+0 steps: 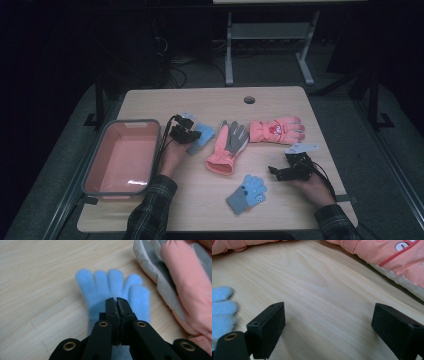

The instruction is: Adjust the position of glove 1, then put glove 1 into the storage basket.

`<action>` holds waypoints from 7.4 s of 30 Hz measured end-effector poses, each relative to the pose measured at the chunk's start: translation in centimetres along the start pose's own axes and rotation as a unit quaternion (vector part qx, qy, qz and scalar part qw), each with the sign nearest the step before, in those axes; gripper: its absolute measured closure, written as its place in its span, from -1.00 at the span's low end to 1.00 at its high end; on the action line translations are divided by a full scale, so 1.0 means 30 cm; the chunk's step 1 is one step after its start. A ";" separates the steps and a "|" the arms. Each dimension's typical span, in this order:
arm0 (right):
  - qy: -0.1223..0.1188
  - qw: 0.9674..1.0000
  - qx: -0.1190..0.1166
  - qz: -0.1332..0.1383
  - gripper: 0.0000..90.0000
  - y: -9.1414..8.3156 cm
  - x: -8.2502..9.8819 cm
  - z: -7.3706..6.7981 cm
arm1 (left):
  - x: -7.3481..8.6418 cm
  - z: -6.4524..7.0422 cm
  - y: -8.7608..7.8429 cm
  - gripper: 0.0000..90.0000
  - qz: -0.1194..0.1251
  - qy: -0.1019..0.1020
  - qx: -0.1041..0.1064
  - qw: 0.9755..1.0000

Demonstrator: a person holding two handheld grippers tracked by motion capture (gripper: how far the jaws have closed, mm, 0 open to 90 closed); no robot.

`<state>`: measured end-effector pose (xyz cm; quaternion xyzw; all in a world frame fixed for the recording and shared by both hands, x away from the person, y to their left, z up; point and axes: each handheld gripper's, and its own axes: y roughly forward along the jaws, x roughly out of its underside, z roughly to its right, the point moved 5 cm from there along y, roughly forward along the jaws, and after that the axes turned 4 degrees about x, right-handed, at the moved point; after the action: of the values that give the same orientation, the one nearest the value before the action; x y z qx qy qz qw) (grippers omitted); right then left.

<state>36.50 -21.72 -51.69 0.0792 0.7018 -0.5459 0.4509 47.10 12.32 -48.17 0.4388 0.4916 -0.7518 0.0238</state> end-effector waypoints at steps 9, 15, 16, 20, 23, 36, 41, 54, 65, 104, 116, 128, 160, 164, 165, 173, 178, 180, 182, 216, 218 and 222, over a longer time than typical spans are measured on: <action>0.001 1.000 0.000 0.000 -0.75 0.000 0.000 0.000 | -0.047 0.039 -0.089 0.97 0.016 0.004 0.014 1.000; 0.001 1.000 0.002 0.000 -0.75 0.000 0.000 -0.001 | -0.060 0.074 -0.147 0.97 0.024 0.002 0.038 0.999; 0.001 1.000 0.001 0.000 -0.75 0.000 0.000 0.000 | -0.061 0.084 -0.157 0.97 0.024 0.002 0.046 0.999; 0.001 1.000 0.001 0.000 -0.75 0.000 0.000 0.000 | -0.063 0.116 -0.183 0.97 0.029 0.001 0.066 0.997; 0.001 1.000 0.001 0.000 -0.75 0.000 0.000 -0.001 | -0.062 0.138 -0.201 0.97 0.032 0.003 0.075 0.997; 0.001 1.000 0.002 0.000 -0.75 0.000 0.000 0.000 | -0.059 0.271 -0.239 0.97 0.037 0.015 0.105 0.994; 0.001 1.000 0.001 0.000 -0.75 0.000 0.000 -0.001 | -0.051 0.328 -0.245 0.97 0.030 0.029 0.116 0.992; 0.001 1.000 0.001 0.000 -0.75 0.000 0.000 0.000 | 0.007 0.494 -0.223 0.97 0.023 0.049 0.149 0.987; 0.000 1.000 0.002 0.000 -0.75 0.002 -0.001 0.001 | 0.058 0.627 -0.170 0.97 0.005 0.072 0.177 0.981; 0.000 1.000 0.002 0.001 -0.75 0.004 -0.003 0.001 | 0.184 0.793 -0.099 0.95 -0.023 0.126 0.188 0.974; 0.000 1.000 0.002 0.001 -0.75 0.004 -0.003 0.001 | 0.245 0.773 -0.083 0.99 -0.068 0.142 0.185 0.970; 0.000 1.000 0.003 0.001 -0.75 0.004 -0.003 0.001 | 0.259 0.652 -0.120 0.99 -0.079 0.137 0.148 0.976; -0.003 1.000 0.002 0.002 -0.75 0.004 -0.003 0.001 | 0.234 0.636 -0.044 -0.63 -0.083 0.256 0.189 0.944; -0.004 1.000 0.002 0.002 -0.75 0.004 -0.003 0.001 | 0.240 0.632 -0.035 -0.63 -0.091 0.259 0.191 0.942; -0.004 1.000 0.002 0.002 -0.75 0.004 -0.003 0.001 | 0.241 0.631 -0.033 -0.62 -0.091 0.257 0.192 0.943; -0.004 1.000 0.002 0.002 -0.75 0.004 -0.003 0.001 | 0.254 0.633 -0.037 -0.33 -0.090 0.270 0.186 0.941; -0.004 1.000 0.001 0.002 -0.75 0.004 -0.003 0.000 | 0.250 0.630 -0.047 0.03 -0.093 0.271 0.187 0.940; -0.003 1.000 0.001 0.002 -0.75 0.004 -0.003 0.000 | 0.250 0.632 -0.052 0.23 -0.096 0.268 0.193 0.939; -0.004 1.000 0.001 0.002 -0.75 0.004 -0.003 0.000 | 0.251 0.641 -0.053 0.42 -0.095 0.255 0.202 0.941; -0.003 1.000 0.001 0.001 -0.75 0.002 -0.002 -0.001 | 0.159 0.545 -0.210 0.69 -0.059 0.163 0.239 0.955; -0.002 1.000 0.001 0.001 -0.75 0.002 -0.002 -0.001 | 0.147 0.526 -0.231 0.69 -0.055 0.160 0.230 0.958; -0.001 1.000 0.000 0.000 -0.75 0.002 -0.002 -0.002 | 0.129 0.488 -0.262 0.69 -0.050 0.149 0.214 0.964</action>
<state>36.53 -21.61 -51.69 0.0789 0.7013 -0.5461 0.4514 31.74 6.78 -43.25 0.5155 0.3385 -0.7659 -0.1820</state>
